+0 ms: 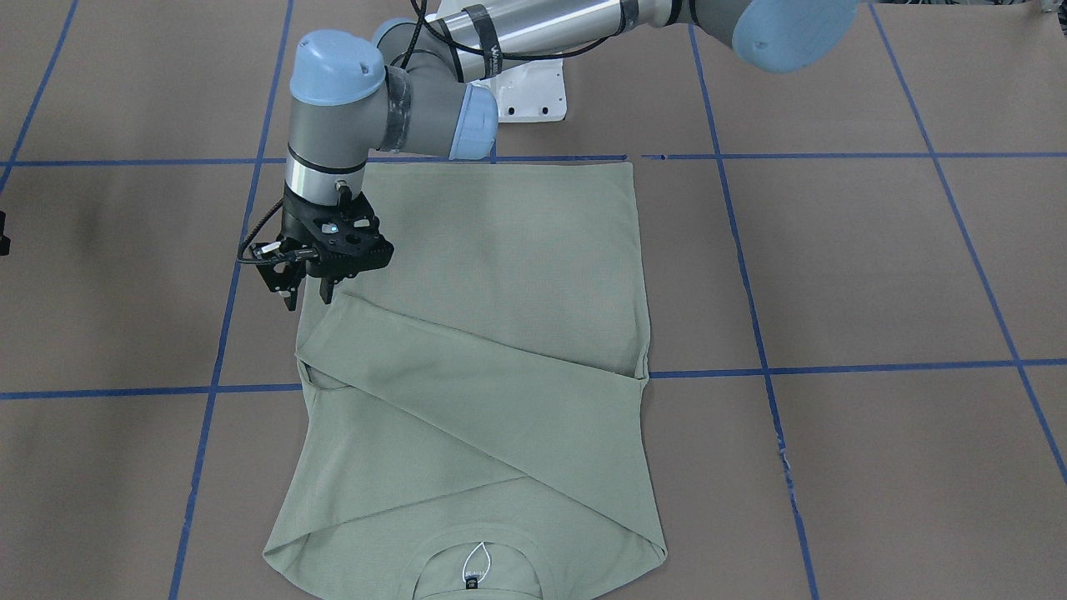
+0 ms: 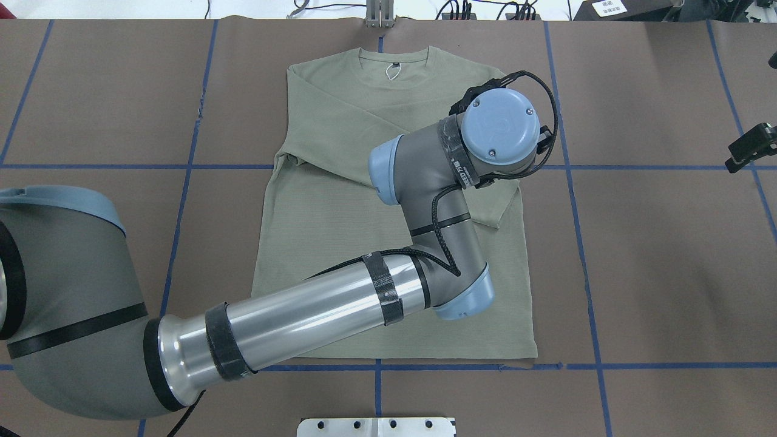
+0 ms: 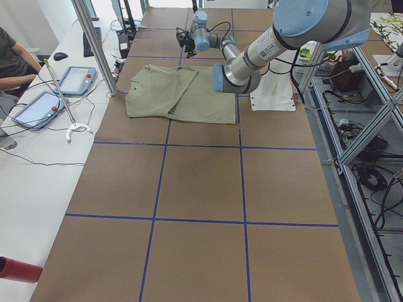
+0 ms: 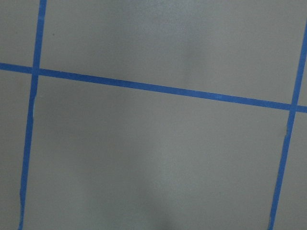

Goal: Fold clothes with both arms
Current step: 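Carry the grasped sleeve with the left gripper across the shirt body, then release the sleeve with the left gripper while the right gripper moves to the hem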

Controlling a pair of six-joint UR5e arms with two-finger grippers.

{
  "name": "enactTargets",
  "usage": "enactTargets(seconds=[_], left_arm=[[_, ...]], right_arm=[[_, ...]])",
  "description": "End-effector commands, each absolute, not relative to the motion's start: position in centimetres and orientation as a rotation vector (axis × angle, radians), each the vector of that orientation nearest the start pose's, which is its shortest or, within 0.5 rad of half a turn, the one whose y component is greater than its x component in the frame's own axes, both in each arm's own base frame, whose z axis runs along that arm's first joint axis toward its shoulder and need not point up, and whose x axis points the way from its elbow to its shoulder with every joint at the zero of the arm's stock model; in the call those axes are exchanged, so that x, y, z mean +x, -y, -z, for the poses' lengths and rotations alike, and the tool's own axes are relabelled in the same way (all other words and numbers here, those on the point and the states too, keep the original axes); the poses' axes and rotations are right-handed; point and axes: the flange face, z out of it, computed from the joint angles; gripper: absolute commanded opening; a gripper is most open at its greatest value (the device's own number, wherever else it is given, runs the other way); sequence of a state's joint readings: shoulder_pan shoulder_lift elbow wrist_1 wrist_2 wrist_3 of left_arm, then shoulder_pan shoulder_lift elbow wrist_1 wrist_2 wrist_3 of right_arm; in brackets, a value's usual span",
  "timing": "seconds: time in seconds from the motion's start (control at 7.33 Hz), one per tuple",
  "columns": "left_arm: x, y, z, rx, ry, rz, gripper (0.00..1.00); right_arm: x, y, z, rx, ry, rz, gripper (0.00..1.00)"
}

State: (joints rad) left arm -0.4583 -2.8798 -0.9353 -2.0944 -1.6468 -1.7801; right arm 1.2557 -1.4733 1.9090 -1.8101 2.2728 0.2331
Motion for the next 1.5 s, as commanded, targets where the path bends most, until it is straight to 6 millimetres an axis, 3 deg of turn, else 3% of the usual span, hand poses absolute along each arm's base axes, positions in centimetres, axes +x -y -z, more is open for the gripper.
enactTargets(seconds=[0.0, 0.27, 0.41, 0.55, 0.68, 0.82, 1.09, 1.37], left_arm=[[70.3, 48.0, 2.7, 0.141, -1.225, 0.467, 1.0], [67.9, 47.5, -1.9, 0.175, -1.211, 0.422, 0.99], [65.4, 46.7, -3.5, 0.205, -1.152, 0.366, 0.99], [62.2, 45.3, -5.2, 0.231, -1.104, 0.315, 0.99], [58.0, 43.4, -8.3, 0.258, -1.097, 0.274, 0.99], [53.5, 41.6, -11.0, 0.294, -1.061, 0.214, 0.99], [48.5, 39.6, -15.5, 0.328, -0.974, 0.125, 0.99], [44.4, 37.5, -21.2, 0.321, -0.926, 0.042, 0.99]], right_arm=[[-9.6, 51.1, -47.3, -0.01, 0.741, 0.151, 1.0], [-9.6, 50.8, -46.6, -0.007, 0.763, 0.152, 1.0], [-9.6, 50.8, -45.9, 0.001, 0.769, 0.115, 1.0], [-11.1, 50.6, -45.2, 0.026, 0.795, 0.065, 1.0], [-16.2, 49.8, -43.7, 0.016, 0.83, 0.014, 1.0], [-19.7, 48.7, -42.8, 0.037, 0.858, -0.024, 1.0], [-23.9, 44.1, -42.2, 0.02, 0.89, -0.079, 1.0], [-30.2, 38.4, -40.7, 0.014, 0.881, -0.148, 1.0]])
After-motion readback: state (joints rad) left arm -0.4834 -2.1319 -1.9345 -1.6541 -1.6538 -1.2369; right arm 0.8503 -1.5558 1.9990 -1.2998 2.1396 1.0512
